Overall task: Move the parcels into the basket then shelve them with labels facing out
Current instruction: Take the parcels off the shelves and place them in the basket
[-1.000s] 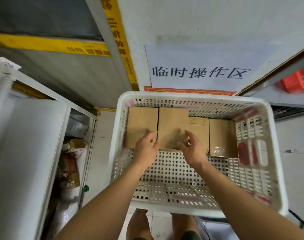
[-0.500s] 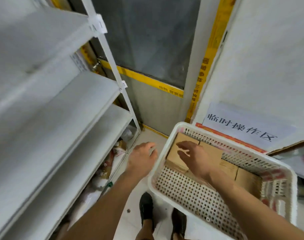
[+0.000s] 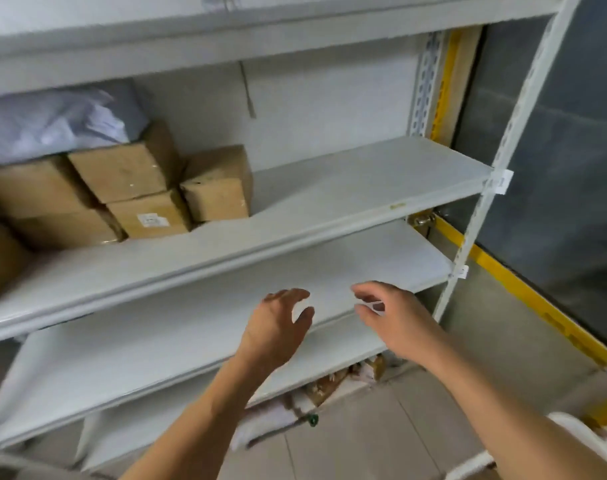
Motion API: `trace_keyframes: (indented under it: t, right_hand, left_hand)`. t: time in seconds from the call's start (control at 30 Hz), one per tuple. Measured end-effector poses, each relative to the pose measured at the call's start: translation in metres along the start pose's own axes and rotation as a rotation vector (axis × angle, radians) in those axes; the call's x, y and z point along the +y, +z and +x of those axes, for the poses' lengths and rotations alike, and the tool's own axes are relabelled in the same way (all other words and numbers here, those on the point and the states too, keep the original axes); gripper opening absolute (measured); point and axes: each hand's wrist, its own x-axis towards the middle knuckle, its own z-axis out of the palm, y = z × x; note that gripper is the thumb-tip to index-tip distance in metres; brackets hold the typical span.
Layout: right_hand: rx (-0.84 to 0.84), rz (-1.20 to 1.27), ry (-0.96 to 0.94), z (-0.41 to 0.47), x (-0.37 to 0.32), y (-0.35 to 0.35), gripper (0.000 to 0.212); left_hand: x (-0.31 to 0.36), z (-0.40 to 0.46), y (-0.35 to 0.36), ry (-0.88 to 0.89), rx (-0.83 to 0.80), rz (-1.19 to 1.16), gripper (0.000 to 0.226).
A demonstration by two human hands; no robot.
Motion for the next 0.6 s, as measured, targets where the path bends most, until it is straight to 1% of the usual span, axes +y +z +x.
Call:
trace_keyframes:
  t: [0.17, 0.3, 0.6]
  right_hand:
    - [-0.067, -0.008, -0.192, 0.056, -0.09, 0.047, 0.04]
    - [-0.083, 0.004, -0.324, 0.095, -0.144, 0.084, 0.037]
    - [-0.316, 0.007, -0.565, 0.167, -0.259, 0.169, 0.046]
  left_hand:
    - [-0.07, -0.01, -0.08, -0.086, 0.191, 0.023, 0.04]
    - [-0.113, -0.023, -0.13, -0.165, 0.318, 0.033, 0.041]
    - [-0.18, -0.051, -0.207, -0.457, 0.559, 0.135, 0.044]
